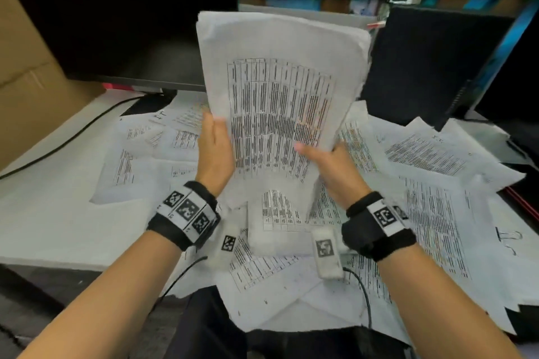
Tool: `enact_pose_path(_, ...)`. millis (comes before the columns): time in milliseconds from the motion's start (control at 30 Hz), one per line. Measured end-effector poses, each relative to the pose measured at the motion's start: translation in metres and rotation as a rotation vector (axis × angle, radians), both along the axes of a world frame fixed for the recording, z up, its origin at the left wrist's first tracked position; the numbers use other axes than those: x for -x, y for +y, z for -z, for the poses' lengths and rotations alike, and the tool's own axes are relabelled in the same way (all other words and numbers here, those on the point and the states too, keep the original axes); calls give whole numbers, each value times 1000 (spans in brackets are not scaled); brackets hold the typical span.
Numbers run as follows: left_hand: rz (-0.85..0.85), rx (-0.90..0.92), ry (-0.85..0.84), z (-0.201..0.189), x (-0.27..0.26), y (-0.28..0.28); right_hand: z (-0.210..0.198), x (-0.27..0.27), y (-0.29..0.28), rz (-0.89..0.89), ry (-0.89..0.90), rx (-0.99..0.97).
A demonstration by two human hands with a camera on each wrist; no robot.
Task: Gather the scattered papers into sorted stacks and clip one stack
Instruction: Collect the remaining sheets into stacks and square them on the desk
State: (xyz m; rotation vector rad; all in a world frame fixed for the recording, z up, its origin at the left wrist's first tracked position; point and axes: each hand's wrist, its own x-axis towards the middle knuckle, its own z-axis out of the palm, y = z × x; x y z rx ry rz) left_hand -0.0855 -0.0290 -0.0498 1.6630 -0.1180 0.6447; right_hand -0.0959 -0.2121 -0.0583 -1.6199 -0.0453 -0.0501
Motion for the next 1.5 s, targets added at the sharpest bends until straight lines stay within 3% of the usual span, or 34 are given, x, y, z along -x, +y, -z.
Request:
enact_pose_path(67,0,-92,322,31,-12,9,28,0,-1,-44,168,31)
enact_pose_path(100,-12,-141,403,42,-16,11,35,0,0,-28,198,18)
enact_pose_path(267,-117,-183,327,53,-33,23,25,-17,7,133,89,-52)
enact_pose_path(367,15,-325,451,63,-40,34,31,-36,7,143,112,-81)
enact_pose_path(500,26,-496,646,67,-42,54,56,-48,11,149,300,-68)
enact_pose_path(533,44,-470,672,64,-42,59,62,-48,12,140,345,-50)
enact_pose_path(600,49,-250,676,59,-45,77,76,-53,9,148,404,-10)
enact_pose_path(667,-68,-59,660,50,-50,103,93,-64,2,155,445,33)
enact_pose_path(733,-318,-12,709,46,-57,143,103,-73,-3,147,447,64)
enact_pose_path(800,-530,-18,861,55,-65,187,99,-69,0,130,432,138)
enact_pose_path(867,-595,-81,1010,88,-87,236,94,-66,1,113,410,183)
enact_pose_path(933,-577,-151,1044,107,-99,261,95,-66,1,106,397,198)
enact_pose_path(1033,-484,-166,1017,78,-70,221,99,-67,1,105,379,230)
enact_pose_path(1200,-185,-186,932,76,-63,177,101,-67,1,110,372,258)
enact_pose_path(1333,-278,-425,679,56,-57,160,101,-67,0,95,374,278)
enact_pose_path(1500,-581,-642,262,0,-36,152,102,-66,-1,84,372,258)
